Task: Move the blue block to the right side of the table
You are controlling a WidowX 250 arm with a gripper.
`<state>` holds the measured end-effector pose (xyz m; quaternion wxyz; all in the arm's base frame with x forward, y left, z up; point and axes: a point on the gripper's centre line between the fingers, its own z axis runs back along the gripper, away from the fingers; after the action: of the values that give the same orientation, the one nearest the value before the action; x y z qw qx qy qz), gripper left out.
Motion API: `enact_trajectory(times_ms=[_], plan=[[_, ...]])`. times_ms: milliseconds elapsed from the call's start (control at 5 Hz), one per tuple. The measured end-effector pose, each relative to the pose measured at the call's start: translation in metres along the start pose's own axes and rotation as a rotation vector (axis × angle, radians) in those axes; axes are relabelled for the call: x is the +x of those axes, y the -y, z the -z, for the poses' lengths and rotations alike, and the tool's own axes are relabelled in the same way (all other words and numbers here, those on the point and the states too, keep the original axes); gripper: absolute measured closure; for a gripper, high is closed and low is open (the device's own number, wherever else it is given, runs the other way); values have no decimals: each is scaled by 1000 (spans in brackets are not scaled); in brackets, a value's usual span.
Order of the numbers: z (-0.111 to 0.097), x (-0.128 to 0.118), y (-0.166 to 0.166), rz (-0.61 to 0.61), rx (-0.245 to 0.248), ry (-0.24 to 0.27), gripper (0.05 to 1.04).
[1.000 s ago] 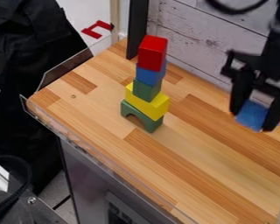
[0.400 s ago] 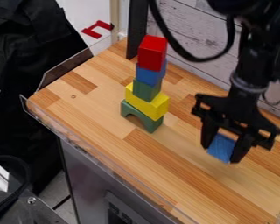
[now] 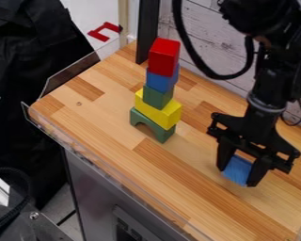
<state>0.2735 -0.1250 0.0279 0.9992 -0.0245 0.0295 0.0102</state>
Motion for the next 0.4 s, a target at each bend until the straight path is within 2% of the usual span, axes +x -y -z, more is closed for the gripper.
enact_trajectory(times_ms=[200, 400], plan=[[10, -2, 1, 1, 3, -30, 514], [11, -1, 0, -5, -3, -33, 514]])
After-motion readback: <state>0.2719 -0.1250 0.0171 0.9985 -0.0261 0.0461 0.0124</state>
